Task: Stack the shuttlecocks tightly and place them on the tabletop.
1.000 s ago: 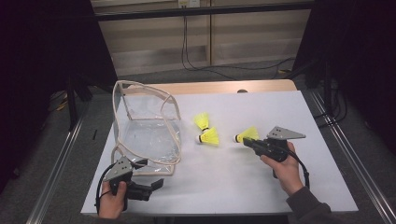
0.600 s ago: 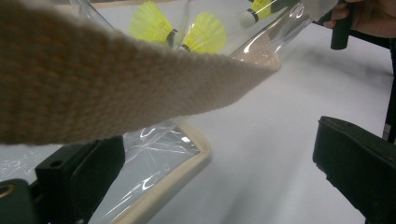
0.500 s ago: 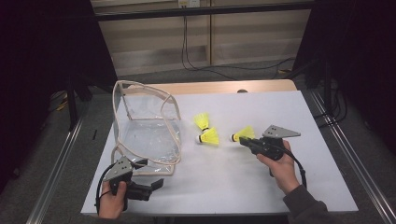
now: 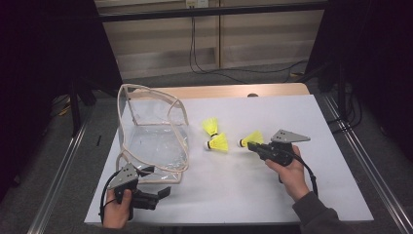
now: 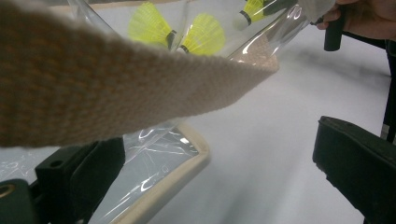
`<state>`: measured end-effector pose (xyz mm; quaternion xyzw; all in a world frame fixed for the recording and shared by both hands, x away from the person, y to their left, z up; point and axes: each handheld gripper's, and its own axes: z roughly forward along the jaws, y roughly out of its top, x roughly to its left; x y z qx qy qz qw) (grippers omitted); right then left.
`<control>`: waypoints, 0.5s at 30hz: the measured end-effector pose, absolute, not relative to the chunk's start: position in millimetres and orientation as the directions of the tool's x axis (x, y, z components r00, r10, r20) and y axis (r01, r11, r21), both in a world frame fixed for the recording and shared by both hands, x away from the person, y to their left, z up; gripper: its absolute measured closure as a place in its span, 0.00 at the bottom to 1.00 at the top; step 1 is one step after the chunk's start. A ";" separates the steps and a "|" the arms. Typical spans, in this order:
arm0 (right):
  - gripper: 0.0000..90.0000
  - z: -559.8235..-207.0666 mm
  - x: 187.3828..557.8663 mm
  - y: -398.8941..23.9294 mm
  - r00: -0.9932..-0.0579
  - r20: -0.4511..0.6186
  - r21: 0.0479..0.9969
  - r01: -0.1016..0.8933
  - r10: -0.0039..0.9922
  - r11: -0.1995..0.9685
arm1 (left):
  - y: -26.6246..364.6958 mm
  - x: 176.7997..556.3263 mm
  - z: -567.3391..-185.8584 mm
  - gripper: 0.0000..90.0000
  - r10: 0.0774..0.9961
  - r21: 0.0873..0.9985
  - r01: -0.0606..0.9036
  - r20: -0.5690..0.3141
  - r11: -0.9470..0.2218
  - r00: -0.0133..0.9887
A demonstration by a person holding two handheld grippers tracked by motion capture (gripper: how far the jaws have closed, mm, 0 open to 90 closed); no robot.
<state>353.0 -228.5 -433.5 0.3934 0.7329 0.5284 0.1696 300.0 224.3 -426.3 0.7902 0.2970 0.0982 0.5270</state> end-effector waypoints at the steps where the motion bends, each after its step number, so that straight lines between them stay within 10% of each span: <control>1: 0.99 -433.6 353.3 -228.2 -0.633 0.169 0.908 0.398 0.756 0.130 | 224.3 300.1 -426.4 0.03 0.573 0.891 0.366 -0.158 -0.268 0.804; 15: 0.99 -436.2 357.1 -222.2 -0.636 0.173 0.904 0.406 0.752 0.135 | 224.2 299.9 -426.3 0.03 0.573 0.891 0.366 -0.159 -0.267 0.804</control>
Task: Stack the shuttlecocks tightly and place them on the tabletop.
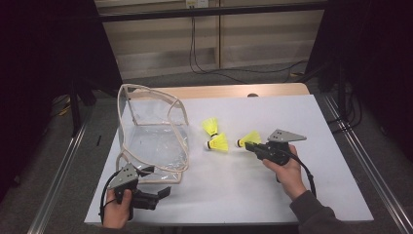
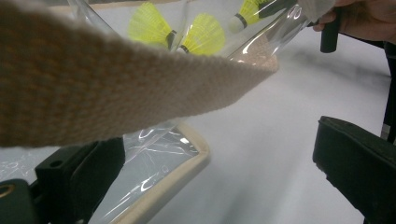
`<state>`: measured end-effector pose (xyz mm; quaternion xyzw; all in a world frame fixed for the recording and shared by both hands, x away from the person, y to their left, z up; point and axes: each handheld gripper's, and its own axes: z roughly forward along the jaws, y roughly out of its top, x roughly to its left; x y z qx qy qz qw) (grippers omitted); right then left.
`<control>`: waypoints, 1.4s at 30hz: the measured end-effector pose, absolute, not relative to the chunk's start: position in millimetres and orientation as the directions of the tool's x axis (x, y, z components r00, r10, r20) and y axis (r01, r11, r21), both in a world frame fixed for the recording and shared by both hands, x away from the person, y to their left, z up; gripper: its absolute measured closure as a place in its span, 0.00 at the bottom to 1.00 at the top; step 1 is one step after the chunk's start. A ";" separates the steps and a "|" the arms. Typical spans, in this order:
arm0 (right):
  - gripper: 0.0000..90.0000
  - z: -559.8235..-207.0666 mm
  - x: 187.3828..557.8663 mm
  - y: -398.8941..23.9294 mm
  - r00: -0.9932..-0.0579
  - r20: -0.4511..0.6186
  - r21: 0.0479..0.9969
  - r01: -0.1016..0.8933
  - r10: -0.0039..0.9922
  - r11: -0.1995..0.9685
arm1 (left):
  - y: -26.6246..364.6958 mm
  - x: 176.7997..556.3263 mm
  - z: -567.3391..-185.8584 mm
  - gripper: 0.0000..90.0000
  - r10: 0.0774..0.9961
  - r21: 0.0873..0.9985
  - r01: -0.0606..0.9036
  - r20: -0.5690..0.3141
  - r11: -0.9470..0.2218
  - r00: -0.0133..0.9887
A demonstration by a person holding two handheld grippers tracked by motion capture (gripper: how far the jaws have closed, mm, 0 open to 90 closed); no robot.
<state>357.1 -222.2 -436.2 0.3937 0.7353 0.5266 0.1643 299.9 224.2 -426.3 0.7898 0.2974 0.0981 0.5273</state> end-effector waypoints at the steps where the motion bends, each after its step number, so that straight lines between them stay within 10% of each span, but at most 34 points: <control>1: 0.99 -436.4 357.5 -221.5 -0.636 0.173 0.904 0.406 0.752 0.135 | 224.2 300.0 -426.3 0.03 0.573 0.891 0.366 -0.158 -0.268 0.804; 42: 0.99 -444.4 372.9 -205.4 -0.650 0.179 0.893 0.422 0.738 0.155 | 224.7 300.7 -426.3 0.03 0.568 0.893 0.370 -0.170 -0.258 0.805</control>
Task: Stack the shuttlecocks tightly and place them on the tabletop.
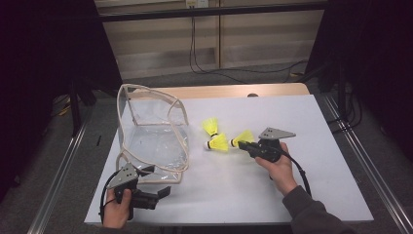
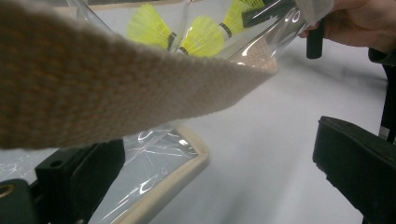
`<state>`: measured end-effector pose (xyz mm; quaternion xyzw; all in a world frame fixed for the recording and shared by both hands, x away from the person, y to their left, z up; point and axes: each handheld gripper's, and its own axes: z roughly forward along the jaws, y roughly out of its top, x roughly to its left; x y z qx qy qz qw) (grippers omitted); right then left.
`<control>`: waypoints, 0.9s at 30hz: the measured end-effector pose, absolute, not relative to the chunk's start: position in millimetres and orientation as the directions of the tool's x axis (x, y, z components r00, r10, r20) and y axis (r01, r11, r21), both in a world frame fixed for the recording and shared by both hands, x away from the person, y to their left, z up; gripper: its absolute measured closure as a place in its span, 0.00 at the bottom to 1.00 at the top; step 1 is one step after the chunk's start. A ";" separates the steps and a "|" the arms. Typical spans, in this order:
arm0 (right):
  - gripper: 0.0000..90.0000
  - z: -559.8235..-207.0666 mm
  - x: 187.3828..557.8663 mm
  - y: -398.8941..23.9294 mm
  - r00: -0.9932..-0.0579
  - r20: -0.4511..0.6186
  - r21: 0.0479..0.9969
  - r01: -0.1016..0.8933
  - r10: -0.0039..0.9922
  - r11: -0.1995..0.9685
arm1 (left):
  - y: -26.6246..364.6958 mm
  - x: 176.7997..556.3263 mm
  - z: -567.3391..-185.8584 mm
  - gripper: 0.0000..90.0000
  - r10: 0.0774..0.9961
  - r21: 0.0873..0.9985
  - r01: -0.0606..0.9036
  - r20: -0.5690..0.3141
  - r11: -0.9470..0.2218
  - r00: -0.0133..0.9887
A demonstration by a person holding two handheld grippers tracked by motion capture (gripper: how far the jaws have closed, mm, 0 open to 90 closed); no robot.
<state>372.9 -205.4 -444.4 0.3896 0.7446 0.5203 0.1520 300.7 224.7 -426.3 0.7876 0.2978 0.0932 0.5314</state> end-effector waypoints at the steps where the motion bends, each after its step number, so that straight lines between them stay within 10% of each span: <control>1: 0.99 -444.2 373.3 -205.0 -0.652 0.177 0.894 0.420 0.737 0.157 | 224.8 300.7 -426.3 0.03 0.568 0.893 0.369 -0.169 -0.259 0.806; 27: 0.99 -444.6 380.4 -188.9 -0.669 0.164 0.887 0.422 0.725 0.188 | 224.6 300.8 -426.5 0.03 0.569 0.894 0.369 -0.169 -0.256 0.805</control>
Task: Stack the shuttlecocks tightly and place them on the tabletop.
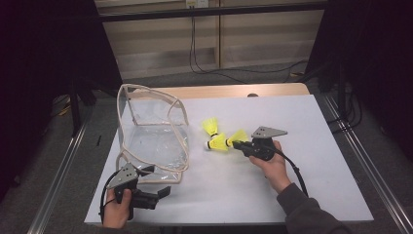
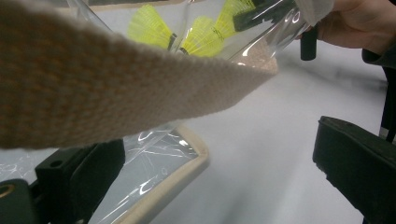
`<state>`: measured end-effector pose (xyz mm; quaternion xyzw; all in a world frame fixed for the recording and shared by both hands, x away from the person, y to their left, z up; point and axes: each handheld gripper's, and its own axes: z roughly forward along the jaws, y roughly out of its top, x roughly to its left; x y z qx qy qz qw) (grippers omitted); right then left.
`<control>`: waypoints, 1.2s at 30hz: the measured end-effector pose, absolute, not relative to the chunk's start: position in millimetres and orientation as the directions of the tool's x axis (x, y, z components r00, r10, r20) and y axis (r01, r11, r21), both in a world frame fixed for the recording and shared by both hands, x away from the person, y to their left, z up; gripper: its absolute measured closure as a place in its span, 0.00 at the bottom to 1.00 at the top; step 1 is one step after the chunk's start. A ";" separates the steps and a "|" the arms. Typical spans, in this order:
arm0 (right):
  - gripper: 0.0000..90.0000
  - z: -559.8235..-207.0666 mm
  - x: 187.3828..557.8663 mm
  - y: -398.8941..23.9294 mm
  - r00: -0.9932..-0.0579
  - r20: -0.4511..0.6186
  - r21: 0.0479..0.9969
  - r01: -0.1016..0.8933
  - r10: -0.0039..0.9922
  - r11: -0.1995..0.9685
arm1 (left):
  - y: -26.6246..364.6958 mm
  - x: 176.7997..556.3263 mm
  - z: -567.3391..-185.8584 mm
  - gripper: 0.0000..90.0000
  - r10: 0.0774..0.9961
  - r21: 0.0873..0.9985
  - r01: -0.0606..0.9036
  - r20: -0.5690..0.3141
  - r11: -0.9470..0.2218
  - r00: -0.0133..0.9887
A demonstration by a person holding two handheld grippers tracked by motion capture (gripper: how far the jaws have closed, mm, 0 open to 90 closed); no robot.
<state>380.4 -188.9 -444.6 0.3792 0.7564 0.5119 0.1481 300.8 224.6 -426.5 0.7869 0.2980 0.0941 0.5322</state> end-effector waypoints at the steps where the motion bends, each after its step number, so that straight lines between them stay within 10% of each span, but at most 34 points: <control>1: 0.99 -445.1 380.9 -188.3 -0.670 0.162 0.886 0.421 0.725 0.192 | 224.6 300.8 -426.5 0.03 0.569 0.893 0.370 -0.170 -0.255 0.805; 36: 0.88 -452.6 386.9 -176.0 -0.668 0.141 0.823 0.489 0.731 0.289 | 225.1 301.4 -426.4 0.03 0.565 0.895 0.366 -0.168 -0.256 0.808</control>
